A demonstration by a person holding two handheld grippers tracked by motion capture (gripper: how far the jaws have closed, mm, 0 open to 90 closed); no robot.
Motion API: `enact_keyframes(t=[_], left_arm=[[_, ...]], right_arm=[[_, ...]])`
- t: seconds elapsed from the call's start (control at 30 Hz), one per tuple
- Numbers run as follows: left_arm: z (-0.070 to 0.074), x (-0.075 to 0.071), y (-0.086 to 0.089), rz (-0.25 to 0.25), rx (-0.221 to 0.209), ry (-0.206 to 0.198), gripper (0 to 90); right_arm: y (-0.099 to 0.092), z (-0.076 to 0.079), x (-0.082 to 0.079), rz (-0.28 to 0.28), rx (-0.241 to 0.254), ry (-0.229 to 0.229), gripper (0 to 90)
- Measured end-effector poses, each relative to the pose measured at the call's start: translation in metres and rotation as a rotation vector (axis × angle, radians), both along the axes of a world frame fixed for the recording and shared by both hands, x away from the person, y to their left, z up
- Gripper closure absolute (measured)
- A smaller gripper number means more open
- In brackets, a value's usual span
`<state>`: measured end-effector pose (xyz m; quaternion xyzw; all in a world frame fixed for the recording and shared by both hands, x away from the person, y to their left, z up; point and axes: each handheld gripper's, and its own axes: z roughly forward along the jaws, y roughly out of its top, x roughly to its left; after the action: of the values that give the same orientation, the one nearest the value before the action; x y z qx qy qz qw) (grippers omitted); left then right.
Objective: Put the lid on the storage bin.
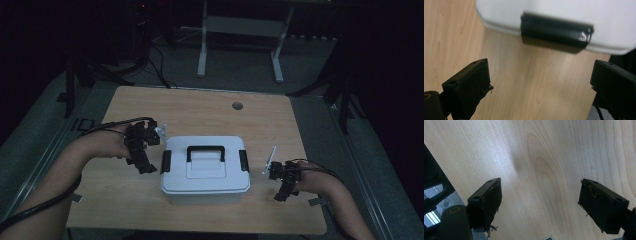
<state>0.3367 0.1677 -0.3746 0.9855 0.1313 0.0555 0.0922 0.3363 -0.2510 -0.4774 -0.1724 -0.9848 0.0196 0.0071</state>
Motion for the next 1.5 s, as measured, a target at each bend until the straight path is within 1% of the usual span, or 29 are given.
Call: enact_keyframes(t=[0.07,0.1,0.17,0.23,0.3,0.37,0.5,0.57,0.6,0.63,0.67,0.7,0.77,0.83,0.9,0.97,1.0,1.03,1.07,1.13,1.2,1.3,1.33,1.37,1.43,1.47,1.5], left_arm=[[-0.002,-0.003,0.007,0.023,-0.007,0.016,2.3],[-0.002,-0.003,0.011,0.020,-0.003,0.014,2.3],[-0.005,-0.005,0.018,0.045,-0.017,0.023,2.3],[-0.008,-0.007,0.026,0.055,-0.015,0.029,2.3],[-0.012,-0.008,0.033,0.064,-0.024,0.036,2.3],[-0.016,-0.010,0.038,0.067,-0.029,0.028,2.3],[-0.025,-0.011,0.048,0.085,-0.051,0.032,2.3],[-0.031,-0.013,0.052,0.088,-0.044,0.030,2.3],[-0.034,-0.013,0.054,0.096,-0.043,0.040,2.3],[-0.037,-0.014,0.056,0.101,-0.046,0.054,2.3],[-0.040,-0.014,0.057,0.100,-0.043,0.055,2.3],[-0.042,-0.015,0.059,0.102,-0.042,0.048,2.3],[-0.048,-0.015,0.062,0.113,-0.051,0.056,2.3],[-0.054,-0.016,0.065,0.120,-0.045,0.059,2.2],[-0.062,-0.017,0.067,0.130,-0.043,0.075,2.2],[-0.068,-0.018,0.069,0.133,-0.042,0.080,2.2],[-0.071,-0.019,0.070,0.138,-0.044,0.092,2.2],[-0.074,-0.019,0.071,0.139,-0.046,0.103,2.3],[-0.078,-0.020,0.072,0.136,-0.042,0.105,2.2],[-0.085,-0.022,0.073,0.123,-0.043,0.121,2.3],[-0.090,-0.024,0.074,0.120,-0.042,0.124,2.3],[-0.097,-0.026,0.077,0.132,-0.057,0.133,2.3],[-0.097,-0.026,0.077,0.132,-0.057,0.133,2.3],[-0.100,-0.027,0.080,0.136,-0.068,0.138,2.3],[-0.103,-0.029,0.082,0.143,-0.073,0.139,2.3],[-0.105,-0.030,0.084,0.145,-0.078,0.147,2.3],[-0.107,-0.031,0.085,0.147,-0.080,0.142,2.3]], right_arm=[[0.000,0.000,0.000,0.001,-0.001,-0.001,18.1],[0.000,0.001,0.000,0.001,0.000,-0.003,18.1],[-0.001,0.002,0.000,0.000,0.004,-0.005,18.1],[-0.002,0.003,0.000,-0.008,0.008,-0.008,18.1],[-0.002,0.003,0.001,-0.012,0.005,-0.006,18.1],[-0.002,0.002,0.001,-0.013,-0.001,-0.002,18.1],[-0.002,0.002,0.002,-0.021,0.002,-0.003,18.0],[-0.002,0.002,0.002,-0.020,0.004,-0.005,18.1],[-0.003,0.002,0.002,-0.021,0.005,-0.005,18.1],[-0.003,0.001,0.002,-0.020,0.006,-0.005,18.0],[-0.003,0.001,0.002,-0.020,0.005,-0.004,18.0],[-0.003,0.000,0.002,-0.023,0.006,-0.001,18.0],[-0.003,-0.001,0.002,-0.029,0.012,0.001,18.1],[-0.003,-0.001,0.002,-0.032,0.009,-0.004,18.1],[-0.003,-0.001,0.002,-0.033,0.013,-0.004,18.1],[-0.004,-0.002,0.001,-0.028,0.015,-0.006,18.0],[-0.004,-0.003,0.001,-0.028,0.015,-0.005,18.1],[-0.004,-0.004,0.001,-0.024,0.014,-0.007,18.1],[-0.004,-0.004,0.001,-0.024,0.014,-0.008,18.1],[-0.004,-0.005,0.000,-0.025,0.013,-0.008,18.0],[-0.004,-0.006,0.000,-0.019,0.012,-0.016,18.1],[-0.004,-0.007,-0.001,-0.018,0.016,-0.025,18.0],[-0.004,-0.007,-0.001,-0.018,0.016,-0.025,18.0],[-0.004,-0.007,-0.001,-0.019,0.017,-0.027,18.0],[-0.005,-0.008,-0.001,-0.018,0.017,-0.031,18.0],[-0.005,-0.008,-0.001,-0.019,0.018,-0.033,18.0],[-0.006,-0.009,-0.001,-0.018,0.020,-0.035,17.7]])
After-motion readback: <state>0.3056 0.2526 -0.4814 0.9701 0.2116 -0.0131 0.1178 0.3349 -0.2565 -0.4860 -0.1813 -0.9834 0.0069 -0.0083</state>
